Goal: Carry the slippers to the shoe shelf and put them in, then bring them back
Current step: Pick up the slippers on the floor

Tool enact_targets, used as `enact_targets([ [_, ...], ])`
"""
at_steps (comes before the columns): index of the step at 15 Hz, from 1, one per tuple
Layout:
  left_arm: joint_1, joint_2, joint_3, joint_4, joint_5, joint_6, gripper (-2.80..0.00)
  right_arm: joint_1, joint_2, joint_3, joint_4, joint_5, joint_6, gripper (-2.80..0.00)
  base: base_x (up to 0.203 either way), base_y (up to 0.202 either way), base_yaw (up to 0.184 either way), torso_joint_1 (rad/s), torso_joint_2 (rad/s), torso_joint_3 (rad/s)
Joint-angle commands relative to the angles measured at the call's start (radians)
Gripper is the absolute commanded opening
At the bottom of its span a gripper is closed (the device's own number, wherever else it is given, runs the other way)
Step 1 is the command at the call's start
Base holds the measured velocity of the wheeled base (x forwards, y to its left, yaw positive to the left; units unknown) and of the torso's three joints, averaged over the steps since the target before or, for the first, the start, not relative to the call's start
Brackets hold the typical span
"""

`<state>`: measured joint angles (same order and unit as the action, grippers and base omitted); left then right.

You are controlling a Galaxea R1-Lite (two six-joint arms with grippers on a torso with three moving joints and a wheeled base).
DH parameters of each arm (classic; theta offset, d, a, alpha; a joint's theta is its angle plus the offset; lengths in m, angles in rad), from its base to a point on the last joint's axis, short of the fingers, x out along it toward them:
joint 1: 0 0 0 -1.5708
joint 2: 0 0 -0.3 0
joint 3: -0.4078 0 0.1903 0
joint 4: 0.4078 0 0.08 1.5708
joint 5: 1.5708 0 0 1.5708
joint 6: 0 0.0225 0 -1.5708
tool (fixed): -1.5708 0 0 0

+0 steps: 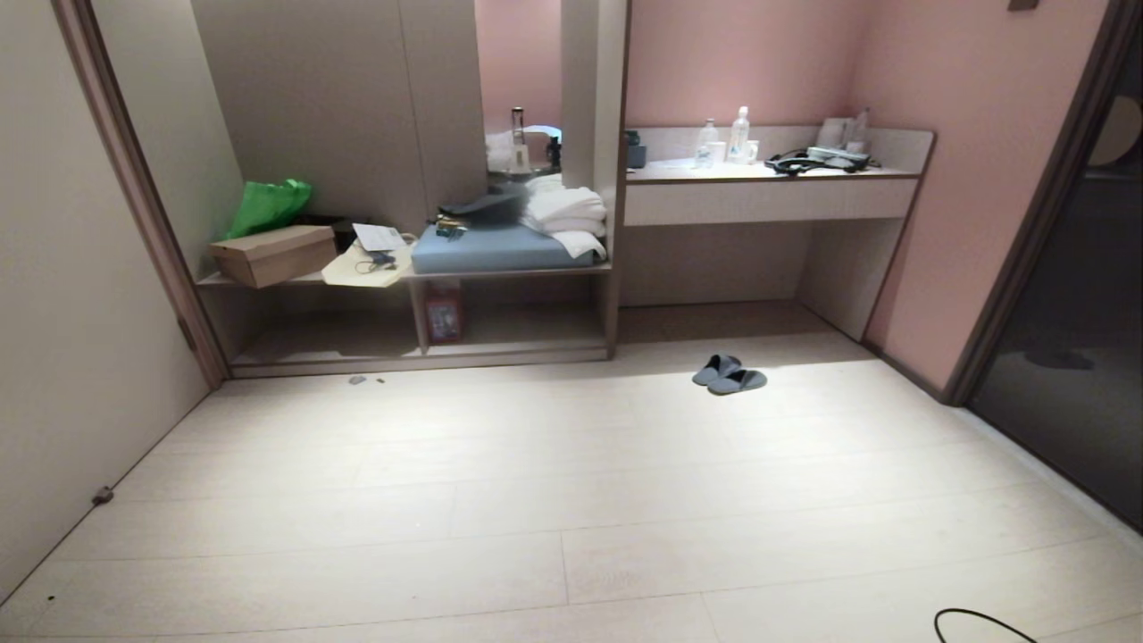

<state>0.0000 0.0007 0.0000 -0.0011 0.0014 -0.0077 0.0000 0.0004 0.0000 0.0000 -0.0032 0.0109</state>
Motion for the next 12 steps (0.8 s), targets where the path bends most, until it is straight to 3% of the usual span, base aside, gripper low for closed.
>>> enact_targets([
  [1,0.000,0.001,0.000,0.000,0.000,-0.001,-2.80,0.001,0.001,0.000,0.000,0.000,0.000,-2.80,0.000,0.000,0.000,0.000,0.00,0.000],
  [12,0.000,0.001,0.000,0.000,0.000,-0.003,-2.80,0.002,0.001,0.000,0.000,0.000,-0.002,-2.80,0.000,0.000,0.000,0.000,0.00,0.000],
])
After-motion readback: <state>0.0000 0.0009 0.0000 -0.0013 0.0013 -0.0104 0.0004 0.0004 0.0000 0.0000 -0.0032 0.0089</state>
